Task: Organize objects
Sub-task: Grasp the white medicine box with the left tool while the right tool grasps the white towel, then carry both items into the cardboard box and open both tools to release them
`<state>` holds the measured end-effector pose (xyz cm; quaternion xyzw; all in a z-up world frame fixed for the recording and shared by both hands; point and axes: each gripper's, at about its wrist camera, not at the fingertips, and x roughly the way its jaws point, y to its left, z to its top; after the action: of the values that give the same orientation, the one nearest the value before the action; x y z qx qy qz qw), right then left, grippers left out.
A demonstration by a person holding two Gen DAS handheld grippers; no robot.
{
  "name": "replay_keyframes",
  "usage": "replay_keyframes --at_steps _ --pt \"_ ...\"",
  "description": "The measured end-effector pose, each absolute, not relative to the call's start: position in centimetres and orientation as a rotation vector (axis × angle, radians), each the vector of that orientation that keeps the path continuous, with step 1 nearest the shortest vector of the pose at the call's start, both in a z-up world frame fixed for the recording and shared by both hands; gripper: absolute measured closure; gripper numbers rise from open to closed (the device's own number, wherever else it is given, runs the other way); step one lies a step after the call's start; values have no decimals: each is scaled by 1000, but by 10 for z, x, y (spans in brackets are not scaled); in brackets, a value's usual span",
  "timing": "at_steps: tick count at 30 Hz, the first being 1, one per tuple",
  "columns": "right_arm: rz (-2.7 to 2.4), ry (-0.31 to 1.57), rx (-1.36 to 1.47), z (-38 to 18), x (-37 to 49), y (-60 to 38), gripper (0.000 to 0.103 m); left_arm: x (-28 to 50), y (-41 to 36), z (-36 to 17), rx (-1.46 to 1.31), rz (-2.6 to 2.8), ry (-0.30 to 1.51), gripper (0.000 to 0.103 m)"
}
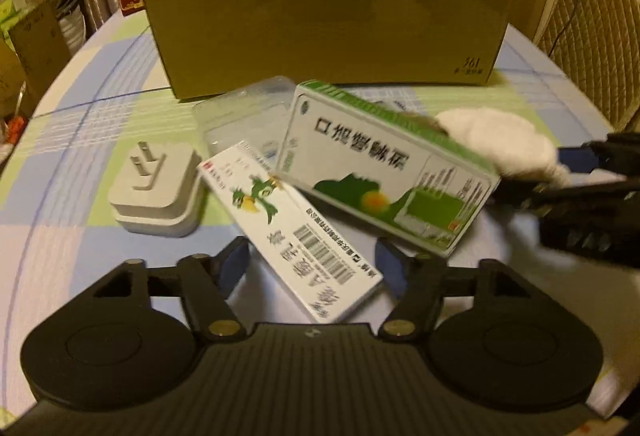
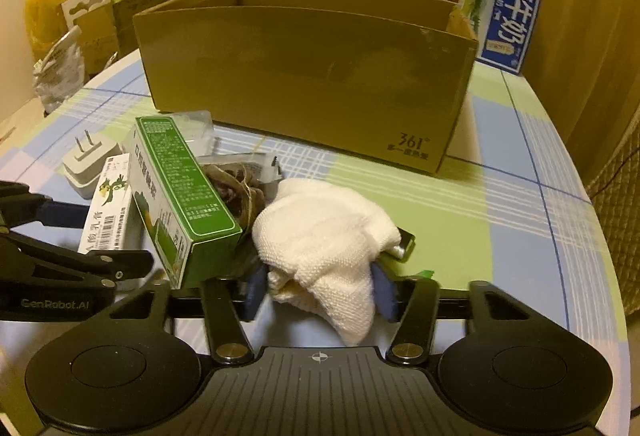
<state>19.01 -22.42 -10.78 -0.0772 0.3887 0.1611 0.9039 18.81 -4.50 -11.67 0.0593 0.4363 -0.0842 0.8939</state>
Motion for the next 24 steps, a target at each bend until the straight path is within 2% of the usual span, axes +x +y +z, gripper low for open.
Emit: replay_keyframes --at_steps 2,5,14,16,18,20,24 --pt "327 812 -153 -106 186 -227 62 183 -39 -117 130 -161 911 56" --pt "319 828 -129 -103 176 -230 65 173 -28 -116 147 -140 919 66" --pt "275 880 -63 -97 124 -230 64 123 -16 -109 204 -148 944 67" --pt "274 874 -83 -99 115 -226 58 121 -17 -109 213 -140 934 65" --pt "278 871 -101 -102 113 -224 38 121 -17 -109 220 -134 925 61" --pt "276 863 -116 -103 115 -223 23 124 -16 -109 209 -122 914 56" --pt "267 825 -145 -103 121 -221 19 132 -14 -108 190 -115 898 55"
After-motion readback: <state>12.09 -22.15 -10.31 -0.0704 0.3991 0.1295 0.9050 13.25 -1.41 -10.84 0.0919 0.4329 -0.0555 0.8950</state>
